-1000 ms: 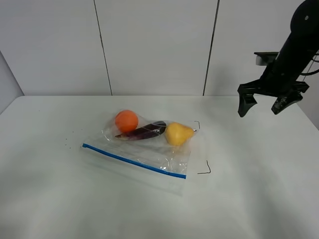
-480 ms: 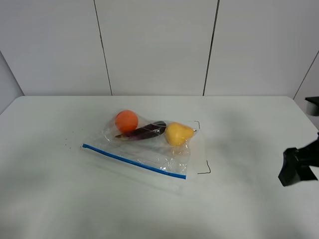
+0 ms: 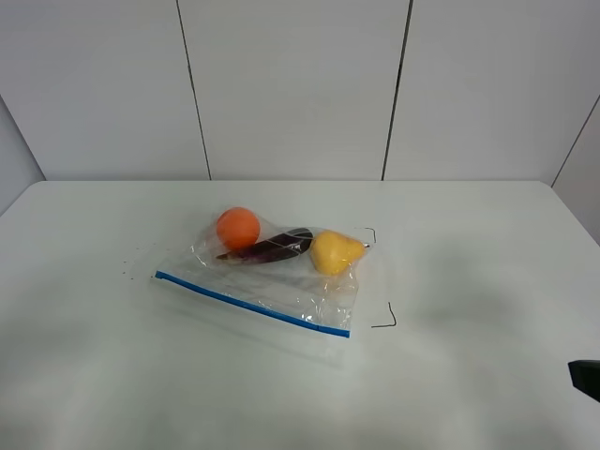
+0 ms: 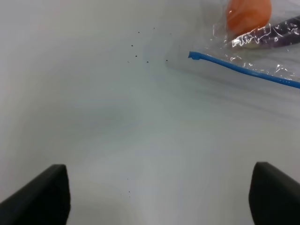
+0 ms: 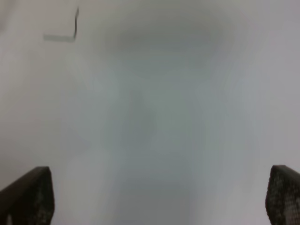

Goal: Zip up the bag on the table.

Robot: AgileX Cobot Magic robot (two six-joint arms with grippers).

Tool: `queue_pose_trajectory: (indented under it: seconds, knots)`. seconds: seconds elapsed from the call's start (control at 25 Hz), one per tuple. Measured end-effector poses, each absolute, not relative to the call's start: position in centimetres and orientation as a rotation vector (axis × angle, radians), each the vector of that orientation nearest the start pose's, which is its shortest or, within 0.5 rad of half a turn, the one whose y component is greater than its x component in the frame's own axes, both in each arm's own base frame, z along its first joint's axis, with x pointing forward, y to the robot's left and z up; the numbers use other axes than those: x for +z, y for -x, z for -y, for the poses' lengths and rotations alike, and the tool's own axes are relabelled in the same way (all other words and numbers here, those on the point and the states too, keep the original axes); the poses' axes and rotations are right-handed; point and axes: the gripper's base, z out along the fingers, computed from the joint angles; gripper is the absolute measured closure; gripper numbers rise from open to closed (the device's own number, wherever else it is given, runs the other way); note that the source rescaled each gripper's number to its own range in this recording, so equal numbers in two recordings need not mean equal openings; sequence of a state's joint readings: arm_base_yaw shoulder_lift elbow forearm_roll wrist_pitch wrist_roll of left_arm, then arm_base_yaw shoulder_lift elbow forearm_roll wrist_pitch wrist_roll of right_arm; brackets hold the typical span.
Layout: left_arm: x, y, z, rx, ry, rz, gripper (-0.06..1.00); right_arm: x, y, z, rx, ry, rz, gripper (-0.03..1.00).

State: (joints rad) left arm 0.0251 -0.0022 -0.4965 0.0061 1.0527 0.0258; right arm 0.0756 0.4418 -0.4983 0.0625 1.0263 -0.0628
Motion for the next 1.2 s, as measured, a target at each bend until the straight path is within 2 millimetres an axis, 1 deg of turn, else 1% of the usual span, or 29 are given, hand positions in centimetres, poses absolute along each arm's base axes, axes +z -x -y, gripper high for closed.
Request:
queue_pose_trajectory:
  seconds: [0.08,0.28,0.52,0.76,1.2]
  knots:
    - [27.7,0.4,0.0,0.032,-0.001,-2.038,-0.05,27.0,-5.3,-0.9,0.085,0.152,-2.376,-0.03]
    - [27.7,0.4,0.0,0.032,-0.001,-2.038,-0.05,27.5,-3.8,-0.8,0.083,0.142,-2.275,-0.03]
    - [27.7,0.4,0.0,0.032,-0.001,-2.038,-0.05,27.7,-2.0,-0.5,0.041,0.055,-2.163,-0.03]
    - [27.7,0.5,0.0,0.039,0.0,-2.038,-0.05,27.8,0.2,-0.5,0.035,0.055,-2.018,-0.03]
    - [27.7,0.5,0.0,0.039,0.0,-2.038,-0.05,27.8,0.3,-0.6,0.043,0.055,-2.011,-0.03]
